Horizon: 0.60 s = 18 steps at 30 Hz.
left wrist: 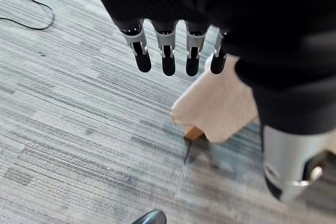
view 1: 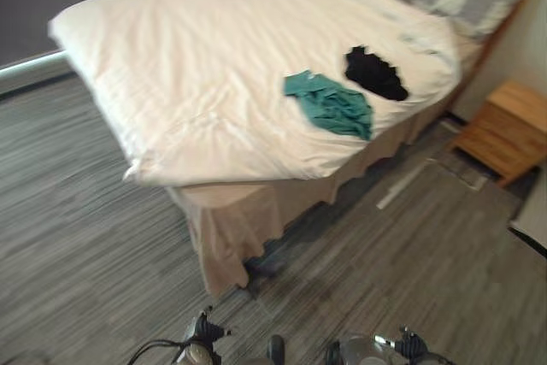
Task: Tidy up the quilt and then pick up the clothes from the bed and put them into the laundry hamper.
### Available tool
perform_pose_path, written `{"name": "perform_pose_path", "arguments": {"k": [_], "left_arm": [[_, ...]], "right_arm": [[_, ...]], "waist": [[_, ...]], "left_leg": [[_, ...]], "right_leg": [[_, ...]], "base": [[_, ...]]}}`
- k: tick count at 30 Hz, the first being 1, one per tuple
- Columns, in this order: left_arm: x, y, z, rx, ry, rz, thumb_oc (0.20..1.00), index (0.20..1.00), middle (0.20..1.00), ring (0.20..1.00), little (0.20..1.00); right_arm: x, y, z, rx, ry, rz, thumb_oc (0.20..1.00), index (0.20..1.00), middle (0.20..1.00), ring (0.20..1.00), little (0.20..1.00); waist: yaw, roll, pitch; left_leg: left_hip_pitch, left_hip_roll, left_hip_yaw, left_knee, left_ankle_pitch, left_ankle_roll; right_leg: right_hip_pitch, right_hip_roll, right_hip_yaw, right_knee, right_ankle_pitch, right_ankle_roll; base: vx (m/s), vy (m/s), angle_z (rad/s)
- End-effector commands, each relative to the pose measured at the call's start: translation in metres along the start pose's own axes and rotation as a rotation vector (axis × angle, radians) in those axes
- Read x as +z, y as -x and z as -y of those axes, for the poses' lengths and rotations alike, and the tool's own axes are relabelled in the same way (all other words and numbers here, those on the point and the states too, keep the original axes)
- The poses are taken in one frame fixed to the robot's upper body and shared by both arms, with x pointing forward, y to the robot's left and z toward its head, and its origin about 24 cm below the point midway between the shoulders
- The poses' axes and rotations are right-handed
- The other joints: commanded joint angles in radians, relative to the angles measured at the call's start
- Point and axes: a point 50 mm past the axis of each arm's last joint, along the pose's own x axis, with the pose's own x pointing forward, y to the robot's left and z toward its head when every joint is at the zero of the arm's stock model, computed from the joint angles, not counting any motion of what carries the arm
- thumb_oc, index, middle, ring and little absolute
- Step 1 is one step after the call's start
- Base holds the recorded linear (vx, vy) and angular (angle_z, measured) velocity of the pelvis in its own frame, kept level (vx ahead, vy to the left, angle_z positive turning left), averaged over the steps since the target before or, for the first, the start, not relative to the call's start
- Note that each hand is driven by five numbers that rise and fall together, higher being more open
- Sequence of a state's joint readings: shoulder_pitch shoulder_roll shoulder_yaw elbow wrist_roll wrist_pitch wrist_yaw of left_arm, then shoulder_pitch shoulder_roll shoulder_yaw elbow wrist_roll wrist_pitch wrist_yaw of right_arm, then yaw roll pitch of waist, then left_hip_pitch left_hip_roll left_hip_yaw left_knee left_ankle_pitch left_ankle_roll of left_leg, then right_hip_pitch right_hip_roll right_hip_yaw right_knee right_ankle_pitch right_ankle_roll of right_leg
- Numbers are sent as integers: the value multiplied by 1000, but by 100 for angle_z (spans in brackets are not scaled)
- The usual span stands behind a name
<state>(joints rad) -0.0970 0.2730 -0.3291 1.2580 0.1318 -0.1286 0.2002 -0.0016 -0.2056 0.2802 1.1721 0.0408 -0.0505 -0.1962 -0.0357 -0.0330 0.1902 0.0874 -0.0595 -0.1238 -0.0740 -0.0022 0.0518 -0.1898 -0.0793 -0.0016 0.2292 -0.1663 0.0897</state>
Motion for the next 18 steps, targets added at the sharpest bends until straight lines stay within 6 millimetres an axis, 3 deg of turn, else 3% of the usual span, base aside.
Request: {"name": "perform_pose_path", "arguments": {"k": [1,2,3,6,7,8,10,11,12,13,14,16,17,18], "left_arm": [[2,-1,-2,19,8,15,1000,1000,1000,1000,1000],[-1,0,-3,26,28,1,1000,1000,1000,1000,1000],[-7,1,-4,31,42,-19,1000,1000,1000,1000,1000],[-19,4,-3,40,91,-59,1000,1000,1000,1000,1000],[-28,6,-6,66,156,-93,1000,1000,1000,1000,1000],[-28,6,-6,66,157,-93,1000,1000,1000,1000,1000],[-23,4,-15,110,210,-69,1000,1000,1000,1000,1000],[-9,0,-29,171,248,-17,1000,1000,1000,1000,1000],[-9,0,-29,170,248,-18,1000,1000,1000,1000,1000],[11,-2,-47,240,263,87,1000,1000,1000,1000,1000],[11,-2,-47,240,263,86,1000,1000,1000,1000,1000],[44,4,-84,360,302,279,1000,1000,1000,1000,1000],[91,23,-125,479,262,539,1000,1000,1000,1000,1000],[90,24,-126,479,261,537,1000,1000,1000,1000,1000]], "right_arm": [[-3,-3,9,-23,19,-45,1000,1000,1000,1000,1000],[-8,-2,11,-23,27,-68,1000,1000,1000,1000,1000],[-15,-1,11,-23,19,-93,1000,1000,1000,1000,1000],[-15,-1,13,-23,30,-90,1000,1000,1000,1000,1000],[-17,-1,17,-31,51,-88,1000,1000,1000,1000,1000],[-17,-1,17,-31,51,-88,1000,1000,1000,1000,1000],[-19,-1,23,-58,42,-88,1000,1000,1000,1000,1000],[-26,0,31,-93,20,-110,1000,1000,1000,1000,1000],[-26,0,31,-93,20,-110,1000,1000,1000,1000,1000],[-31,2,36,-125,10,-130,1000,1000,1000,1000,1000],[-31,2,36,-125,11,-131,1000,1000,1000,1000,1000],[-35,3,38,-141,-4,-143,1000,1000,1000,1000,1000],[-45,6,35,-142,-26,-168,1000,1000,1000,1000,1000],[-45,6,34,-140,-25,-169,1000,1000,1000,1000,1000]], "waist": [[-40,-26,26],[-36,-26,29],[-31,-35,21],[-37,-24,11],[-25,-18,11],[-29,-16,11],[-31,-13,20],[-53,1,14],[-53,1,15],[-69,22,3],[-68,22,3],[-67,41,-11],[-67,47,-15],[-68,46,-16]], "left_leg": [[79,72,-1,43,-123,-83],[93,87,-17,47,-137,-93],[98,88,-54,51,-147,-104],[96,118,-85,67,-154,-124],[74,137,-76,99,-148,-143],[73,138,-80,101,-150,-143],[15,150,-16,139,-123,-158],[-11,187,151,117,-87,-167],[-9,188,152,117,-87,-168],[-2,217,267,74,-52,-181],[0,218,268,71,-50,-181],[14,224,269,37,-33,-186],[25,231,270,11,-13,-195],[26,231,270,9,-12,-195]], "right_leg": [[56,-38,269,-205,181,131],[53,-44,267,-218,196,137],[64,-72,213,-220,203,128],[89,-62,185,-226,191,117],[114,-67,140,-238,181,100],[116,-67,136,-239,181,100],[154,-93,72,-267,171,94],[193,-120,1,-301,160,101],[194,-119,1,-301,160,101],[207,-121,-30,-308,157,104],[207,-121,-29,-308,157,104],[211,-106,-30,-308,157,102],[218,-105,-46,-310,154,105],[218,-105,-46,-310,154,105]], "base": [[334,-233,160],[378,-333,180],[247,-258,168],[177,-255,158],[136,-259,110],[66,-219,77],[-30,-87,93],[-31,-49,76],[23,-6,69],[29,16,74],[84,-5,89],[96,-41,38],[49,-27,-20],[39,-27,-21]]}}
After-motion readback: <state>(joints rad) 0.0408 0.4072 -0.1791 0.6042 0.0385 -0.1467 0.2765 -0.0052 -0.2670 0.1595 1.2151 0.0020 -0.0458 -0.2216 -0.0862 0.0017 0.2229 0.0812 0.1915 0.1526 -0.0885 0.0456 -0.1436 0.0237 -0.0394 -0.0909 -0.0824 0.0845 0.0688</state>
